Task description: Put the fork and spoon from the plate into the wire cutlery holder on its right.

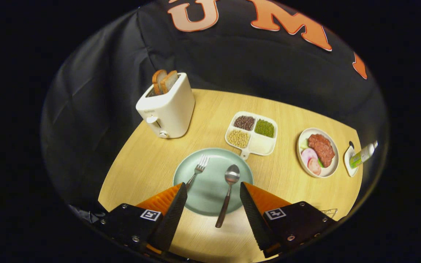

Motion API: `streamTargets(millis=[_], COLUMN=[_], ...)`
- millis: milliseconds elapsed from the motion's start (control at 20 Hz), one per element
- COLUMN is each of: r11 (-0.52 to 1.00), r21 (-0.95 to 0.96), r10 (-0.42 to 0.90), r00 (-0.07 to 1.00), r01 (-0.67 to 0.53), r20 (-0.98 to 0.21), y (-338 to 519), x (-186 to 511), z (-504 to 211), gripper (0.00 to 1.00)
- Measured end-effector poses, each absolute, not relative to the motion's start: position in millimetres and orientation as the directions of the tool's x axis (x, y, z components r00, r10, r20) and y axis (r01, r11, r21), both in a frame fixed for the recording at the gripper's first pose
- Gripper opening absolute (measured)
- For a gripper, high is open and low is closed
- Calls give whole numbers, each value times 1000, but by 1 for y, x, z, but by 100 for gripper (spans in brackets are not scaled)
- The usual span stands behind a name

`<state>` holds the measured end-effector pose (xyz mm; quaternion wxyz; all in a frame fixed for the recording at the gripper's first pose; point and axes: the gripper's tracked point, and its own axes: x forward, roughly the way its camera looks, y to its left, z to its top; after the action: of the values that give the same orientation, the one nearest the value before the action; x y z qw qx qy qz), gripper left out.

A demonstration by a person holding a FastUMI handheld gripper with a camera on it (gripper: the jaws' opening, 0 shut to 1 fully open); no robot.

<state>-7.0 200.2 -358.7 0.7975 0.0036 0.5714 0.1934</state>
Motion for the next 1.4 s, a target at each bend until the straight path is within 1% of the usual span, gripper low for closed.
streamTargets(millis=[100, 200, 300, 550, 650, 700, 750, 800, 850, 900, 950, 1100, 1150, 1250, 1400], r11=[932, 933, 937, 965, 968, 969, 969, 971, 974, 977, 979, 982, 981, 975, 974], r21=[218, 203, 168, 138, 131, 128, 122, 112, 102, 100, 102, 118, 132, 162, 174], r10=[281, 251, 201, 138, 123, 117, 108, 96, 83, 79, 80, 98, 112, 144, 166], r00=[200, 132, 81, -17, -51, -63, -75, -84, -101, -116, -129, -138, -138, -124, -67], r01=[-288, -298, -306, -221, -213, -213, -214, -210, -200, -188, -175, -146, -144, -150, -143], r20=[-939, -959, -976, -990, -991, -991, -991, -992, -991, -990, -988, -986, -984, -982, -984], y=[200, 199, 196, 192, 190, 192, 192, 191, 189, 190, 190, 190, 191, 194, 191], x=[-14, -19, -24, -34, -38, -40, -41, -42, -44, -47, -48, -46, -47, -48, -44], z=[-379, -402, -423, -454, -461, -465, -469, -473, -477, -479, -481, -482, -481, -478, -468], gripper=[82, 76, 74, 65, 56, 53, 46, 42, 34, 30, 20, 12, 7, 5, 4])
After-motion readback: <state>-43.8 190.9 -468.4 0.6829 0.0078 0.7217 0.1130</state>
